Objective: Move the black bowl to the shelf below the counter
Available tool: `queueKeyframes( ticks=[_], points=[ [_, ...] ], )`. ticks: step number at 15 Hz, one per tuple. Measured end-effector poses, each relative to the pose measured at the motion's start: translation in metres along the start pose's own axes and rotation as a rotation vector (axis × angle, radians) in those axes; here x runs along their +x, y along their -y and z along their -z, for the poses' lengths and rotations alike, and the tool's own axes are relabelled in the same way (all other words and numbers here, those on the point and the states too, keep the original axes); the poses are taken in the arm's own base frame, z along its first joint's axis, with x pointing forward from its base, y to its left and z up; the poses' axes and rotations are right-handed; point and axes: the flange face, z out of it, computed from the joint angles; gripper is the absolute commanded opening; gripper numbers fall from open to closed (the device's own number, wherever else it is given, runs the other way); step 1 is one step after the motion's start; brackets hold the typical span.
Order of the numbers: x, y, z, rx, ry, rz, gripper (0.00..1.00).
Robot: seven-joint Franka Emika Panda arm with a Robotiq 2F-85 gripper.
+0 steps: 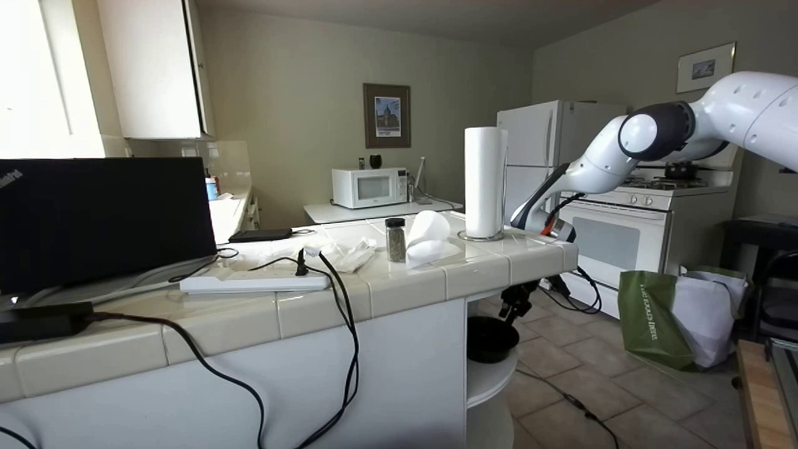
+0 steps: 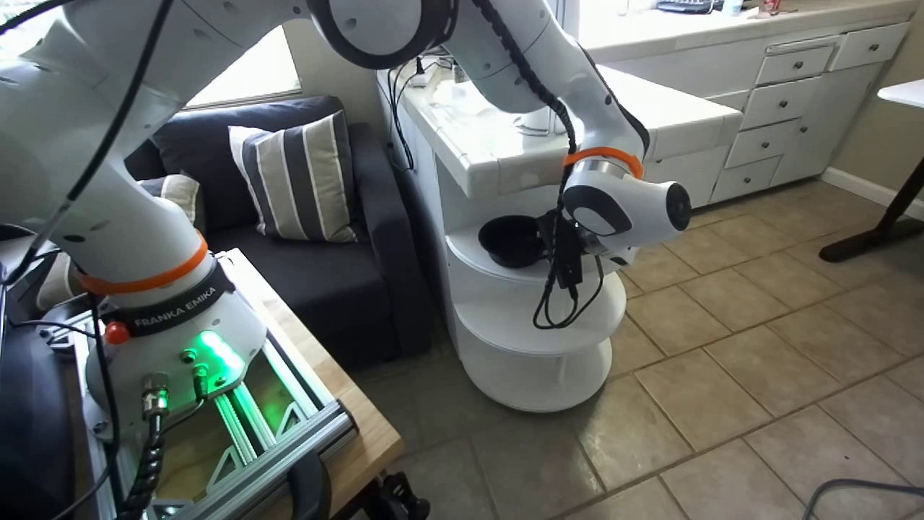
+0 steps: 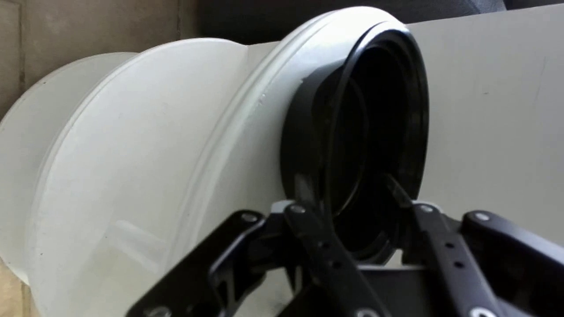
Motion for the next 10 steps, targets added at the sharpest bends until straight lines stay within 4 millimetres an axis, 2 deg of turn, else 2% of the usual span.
queueKeyframes(
  ticks=[2,4,7,10],
  points=[
    [-0.001,-0.003,0.010,0.020,0.002,-0.003,0.88],
    [-0.007,-0.011,0.028,0.048,0.010,-0.016,0.99],
    [-0.025,-0.031,0.074,0.053,-0.003,-0.052,1.00],
    [-0.050,-0.039,0.141,0.016,-0.012,-0.118,1.00]
  ],
)
